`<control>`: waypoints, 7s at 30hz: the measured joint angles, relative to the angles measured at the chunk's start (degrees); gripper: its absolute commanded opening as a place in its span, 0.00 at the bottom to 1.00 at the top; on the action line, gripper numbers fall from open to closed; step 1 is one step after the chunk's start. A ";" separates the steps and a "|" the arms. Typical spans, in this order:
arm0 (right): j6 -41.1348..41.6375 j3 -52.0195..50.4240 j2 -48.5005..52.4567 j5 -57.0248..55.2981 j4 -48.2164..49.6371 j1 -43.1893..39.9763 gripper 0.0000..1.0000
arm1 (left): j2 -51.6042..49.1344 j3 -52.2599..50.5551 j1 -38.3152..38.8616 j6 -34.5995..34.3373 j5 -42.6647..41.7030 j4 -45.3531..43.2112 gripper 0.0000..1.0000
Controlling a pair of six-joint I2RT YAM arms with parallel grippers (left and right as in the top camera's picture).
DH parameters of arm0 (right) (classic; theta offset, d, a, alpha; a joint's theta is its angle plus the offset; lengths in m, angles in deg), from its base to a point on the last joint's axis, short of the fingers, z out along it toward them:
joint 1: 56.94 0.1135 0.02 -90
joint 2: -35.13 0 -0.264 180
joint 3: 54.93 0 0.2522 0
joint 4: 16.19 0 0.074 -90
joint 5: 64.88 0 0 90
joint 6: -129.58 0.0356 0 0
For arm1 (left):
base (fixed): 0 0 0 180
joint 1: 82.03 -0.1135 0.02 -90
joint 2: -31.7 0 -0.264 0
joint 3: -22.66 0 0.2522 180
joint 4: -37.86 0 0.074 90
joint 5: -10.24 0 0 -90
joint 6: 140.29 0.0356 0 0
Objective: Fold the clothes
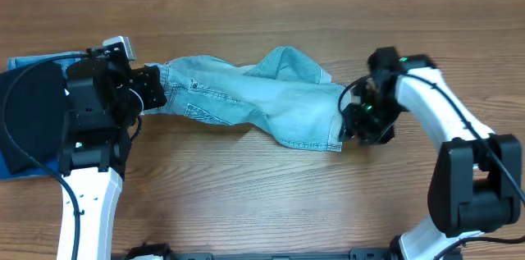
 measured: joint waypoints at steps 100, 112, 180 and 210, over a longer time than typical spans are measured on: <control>2.34 51.82 16.46 -12.61 -24.30 -18.05 0.04 | -51.17 60.41 7.50 13.31 1.46 50.07 0.04; 2.34 36.20 16.83 -18.88 -22.27 -24.98 0.17 | -51.17 60.43 7.08 17.84 -7.82 66.58 0.74; -8.96 35.80 16.83 2.12 -6.80 -15.98 0.73 | -51.52 23.37 -6.73 13.44 -15.89 21.57 0.65; -6.08 35.63 34.18 -0.66 45.72 1.68 0.66 | -50.99 23.47 -0.72 13.42 -9.84 21.99 0.64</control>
